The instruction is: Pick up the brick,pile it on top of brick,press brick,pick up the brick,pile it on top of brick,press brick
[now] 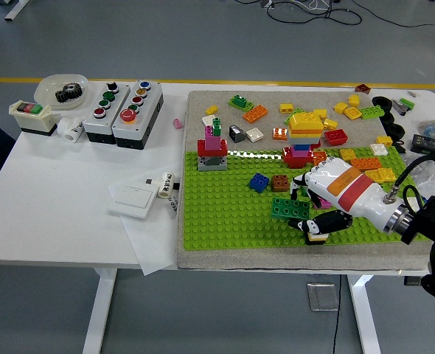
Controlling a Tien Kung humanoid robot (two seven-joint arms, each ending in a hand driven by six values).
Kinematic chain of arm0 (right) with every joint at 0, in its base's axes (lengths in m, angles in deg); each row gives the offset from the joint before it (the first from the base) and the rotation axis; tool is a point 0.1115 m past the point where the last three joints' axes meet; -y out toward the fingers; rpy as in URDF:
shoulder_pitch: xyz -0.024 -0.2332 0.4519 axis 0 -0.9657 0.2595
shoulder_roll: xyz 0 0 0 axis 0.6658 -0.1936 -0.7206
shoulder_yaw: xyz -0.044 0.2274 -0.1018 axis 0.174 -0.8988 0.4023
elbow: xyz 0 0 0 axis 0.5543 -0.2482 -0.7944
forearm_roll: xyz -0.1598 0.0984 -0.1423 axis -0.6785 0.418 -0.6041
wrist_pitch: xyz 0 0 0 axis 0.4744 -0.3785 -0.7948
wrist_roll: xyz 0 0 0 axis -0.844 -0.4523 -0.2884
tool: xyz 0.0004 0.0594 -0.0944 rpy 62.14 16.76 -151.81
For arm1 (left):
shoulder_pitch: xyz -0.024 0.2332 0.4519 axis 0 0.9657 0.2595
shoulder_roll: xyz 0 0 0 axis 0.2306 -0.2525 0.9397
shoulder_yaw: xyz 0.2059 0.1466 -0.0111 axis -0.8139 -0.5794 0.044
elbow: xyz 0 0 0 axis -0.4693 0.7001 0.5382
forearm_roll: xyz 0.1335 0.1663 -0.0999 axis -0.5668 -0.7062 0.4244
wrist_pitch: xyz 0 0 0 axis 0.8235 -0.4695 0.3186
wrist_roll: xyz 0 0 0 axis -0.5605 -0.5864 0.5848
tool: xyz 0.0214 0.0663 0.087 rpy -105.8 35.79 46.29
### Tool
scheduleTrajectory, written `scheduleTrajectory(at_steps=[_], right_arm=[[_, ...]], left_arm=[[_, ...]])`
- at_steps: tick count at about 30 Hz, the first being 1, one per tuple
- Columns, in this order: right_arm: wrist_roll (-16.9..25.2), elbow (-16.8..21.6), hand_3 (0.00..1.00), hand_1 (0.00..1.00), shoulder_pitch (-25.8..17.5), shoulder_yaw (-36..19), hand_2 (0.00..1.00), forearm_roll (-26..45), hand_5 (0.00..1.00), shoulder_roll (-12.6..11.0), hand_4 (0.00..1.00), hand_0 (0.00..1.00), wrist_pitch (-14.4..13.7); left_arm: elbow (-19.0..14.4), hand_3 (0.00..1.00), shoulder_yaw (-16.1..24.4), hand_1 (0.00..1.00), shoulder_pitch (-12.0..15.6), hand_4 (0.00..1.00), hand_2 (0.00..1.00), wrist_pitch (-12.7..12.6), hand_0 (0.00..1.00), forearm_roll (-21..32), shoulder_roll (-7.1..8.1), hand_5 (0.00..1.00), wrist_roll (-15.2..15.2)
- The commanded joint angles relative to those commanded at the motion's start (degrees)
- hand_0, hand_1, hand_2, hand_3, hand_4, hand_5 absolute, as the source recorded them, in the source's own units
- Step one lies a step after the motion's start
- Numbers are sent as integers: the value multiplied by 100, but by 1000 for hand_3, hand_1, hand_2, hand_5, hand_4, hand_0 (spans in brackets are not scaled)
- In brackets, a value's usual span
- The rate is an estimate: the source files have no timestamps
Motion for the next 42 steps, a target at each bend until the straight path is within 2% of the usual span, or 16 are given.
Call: scheduleTrajectory(at_steps=[5, 9, 14, 18, 27, 42], right_arm=[[390, -201, 322, 82, 30, 97, 188, 84, 221, -118, 804, 87, -123], [910, -671, 322, 82, 82, 159, 188, 270, 221, -60, 804, 87, -256], [1371, -1068, 322, 84, 189, 333, 190, 436, 224, -38, 803, 88, -262], [1582, -1272, 325, 86, 317, 504, 192, 522, 223, -33, 802, 91, -230], [1733, -1615, 327, 87, 479, 611, 194, 578, 219, 87, 802, 95, -217], [1771, -1950, 330, 94, 581, 642, 209, 500, 239, 228, 804, 98, -180]], left_arm=[[-2, 631, 10, 785, 1, 693, 780, 1, 756, -6, -8, 646, -6], [-5, 631, 25, 785, 2, 693, 780, 6, 756, -35, -24, 646, -18], [-10, 631, 30, 786, -1, 693, 780, 8, 765, -38, -34, 646, -20], [-15, 630, 32, 787, -10, 692, 779, 11, 767, -46, -39, 645, -22], [-20, 630, 34, 788, -23, 692, 779, 12, 768, -54, -48, 646, -26], [-26, 629, 52, 788, -20, 689, 780, 15, 778, -99, -53, 644, -43]])
